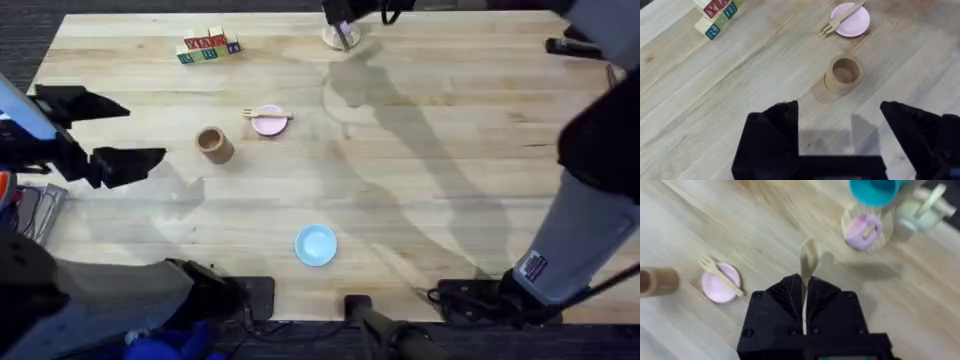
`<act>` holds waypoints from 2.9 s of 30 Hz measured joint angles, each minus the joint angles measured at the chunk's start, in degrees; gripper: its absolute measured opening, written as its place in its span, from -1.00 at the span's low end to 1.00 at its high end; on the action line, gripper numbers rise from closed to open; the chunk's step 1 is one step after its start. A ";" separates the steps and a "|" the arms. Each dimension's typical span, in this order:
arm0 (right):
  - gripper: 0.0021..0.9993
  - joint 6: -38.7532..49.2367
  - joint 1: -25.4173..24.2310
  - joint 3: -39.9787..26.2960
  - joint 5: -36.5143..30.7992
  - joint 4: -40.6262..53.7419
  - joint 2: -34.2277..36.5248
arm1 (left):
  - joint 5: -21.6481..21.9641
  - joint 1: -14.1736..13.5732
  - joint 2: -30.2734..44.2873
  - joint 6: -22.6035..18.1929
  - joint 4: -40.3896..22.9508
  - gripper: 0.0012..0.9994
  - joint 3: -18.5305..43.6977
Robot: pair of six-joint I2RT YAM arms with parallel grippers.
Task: Pick up a utensil and set it on the pink plate, then put the other utensil in the container.
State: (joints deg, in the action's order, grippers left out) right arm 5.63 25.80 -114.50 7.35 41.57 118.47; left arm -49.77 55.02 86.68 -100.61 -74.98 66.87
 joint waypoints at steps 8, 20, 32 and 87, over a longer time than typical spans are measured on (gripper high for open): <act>-0.93 -0.03 0.09 0.00 8.37 -6.91 -5.48 | -0.23 0.04 8.81 -7.29 0.11 0.99 0.00; -0.93 -0.94 2.43 0.00 14.98 -9.01 -6.11 | -2.83 0.04 15.81 -14.65 0.22 0.99 0.04; -0.93 0.63 2.28 11.76 16.74 -9.16 -16.52 | -3.62 0.04 16.86 -15.60 0.21 0.99 0.07; -0.93 -16.11 25.43 50.17 6.99 -111.83 1.80 | -8.77 0.04 19.92 -15.66 7.26 0.99 0.04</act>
State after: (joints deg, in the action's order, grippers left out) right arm -10.48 51.23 -64.33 14.34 -70.26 120.27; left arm -58.53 55.07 106.60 -116.27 -67.72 66.92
